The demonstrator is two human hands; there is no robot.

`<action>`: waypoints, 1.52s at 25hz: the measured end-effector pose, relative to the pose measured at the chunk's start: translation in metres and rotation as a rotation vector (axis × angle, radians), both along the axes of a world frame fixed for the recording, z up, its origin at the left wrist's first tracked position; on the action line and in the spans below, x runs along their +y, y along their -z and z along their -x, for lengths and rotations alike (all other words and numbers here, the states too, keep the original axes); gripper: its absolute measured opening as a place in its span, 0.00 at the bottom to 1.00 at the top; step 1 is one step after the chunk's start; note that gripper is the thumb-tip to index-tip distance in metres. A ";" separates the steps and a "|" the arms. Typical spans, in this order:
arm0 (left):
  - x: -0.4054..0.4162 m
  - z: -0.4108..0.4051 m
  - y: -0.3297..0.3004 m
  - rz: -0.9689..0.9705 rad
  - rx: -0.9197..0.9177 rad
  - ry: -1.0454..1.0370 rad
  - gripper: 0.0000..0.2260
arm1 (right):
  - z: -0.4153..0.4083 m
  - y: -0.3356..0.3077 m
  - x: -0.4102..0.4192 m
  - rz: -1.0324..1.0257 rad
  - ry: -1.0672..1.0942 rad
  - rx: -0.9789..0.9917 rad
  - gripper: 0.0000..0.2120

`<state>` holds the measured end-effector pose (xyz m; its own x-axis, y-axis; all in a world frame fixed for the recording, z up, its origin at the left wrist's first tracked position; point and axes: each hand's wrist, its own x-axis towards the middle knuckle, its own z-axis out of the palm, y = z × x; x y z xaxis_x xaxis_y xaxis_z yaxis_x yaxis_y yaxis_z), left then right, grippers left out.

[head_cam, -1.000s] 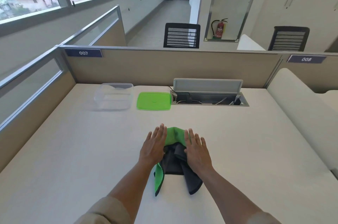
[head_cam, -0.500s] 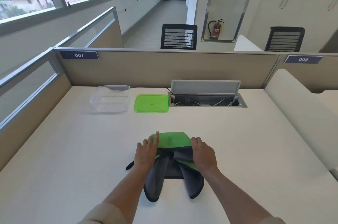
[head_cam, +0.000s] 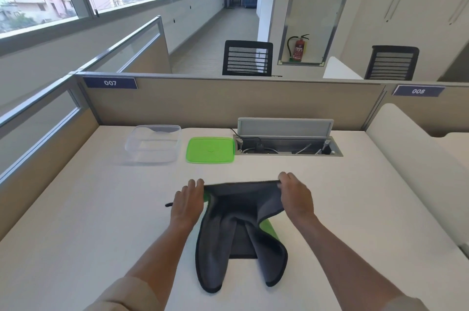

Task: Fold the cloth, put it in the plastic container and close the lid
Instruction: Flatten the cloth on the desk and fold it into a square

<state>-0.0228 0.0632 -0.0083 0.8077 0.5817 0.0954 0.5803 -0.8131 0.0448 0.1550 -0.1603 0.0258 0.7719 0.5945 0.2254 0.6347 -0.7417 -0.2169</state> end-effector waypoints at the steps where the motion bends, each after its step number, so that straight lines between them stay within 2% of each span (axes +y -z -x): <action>1: 0.007 -0.001 -0.002 0.014 -0.040 -0.004 0.07 | -0.008 -0.005 0.000 -0.027 0.027 -0.011 0.02; 6: 0.035 -0.010 -0.022 0.043 -0.200 -0.033 0.18 | -0.038 -0.033 0.007 -0.075 0.112 -0.050 0.03; 10: 0.053 -0.022 -0.041 0.018 -0.216 0.013 0.24 | -0.057 -0.052 0.014 -0.079 0.105 -0.102 0.03; 12: 0.065 -0.026 -0.051 0.029 -0.189 0.080 0.22 | -0.064 -0.062 0.018 -0.087 0.099 -0.136 0.03; 15: 0.082 -0.029 -0.063 0.068 -0.155 0.137 0.12 | -0.074 -0.071 0.022 -0.072 0.095 -0.178 0.05; 20: 0.096 -0.039 -0.078 0.118 -0.271 0.012 0.03 | -0.084 -0.079 0.029 -0.077 0.090 -0.254 0.08; 26: 0.099 -0.040 -0.077 0.236 -0.329 -0.028 0.06 | -0.096 -0.066 0.020 -0.065 0.097 -0.274 0.09; 31: 0.089 -0.022 -0.059 0.318 -0.358 0.078 0.07 | -0.086 -0.030 -0.010 -0.065 0.075 -0.285 0.12; 34: 0.080 -0.003 -0.045 0.334 -0.331 0.106 0.07 | -0.070 -0.005 -0.034 -0.059 0.063 -0.269 0.15; 38: 0.056 0.024 -0.020 0.313 -0.229 0.133 0.06 | -0.039 0.032 -0.066 -0.006 0.079 -0.212 0.13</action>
<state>-0.0467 0.1195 0.0114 0.8562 0.5034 0.1165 0.4176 -0.8069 0.4177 0.1943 -0.2258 -0.0057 0.7509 0.5322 0.3909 0.6063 -0.7902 -0.0889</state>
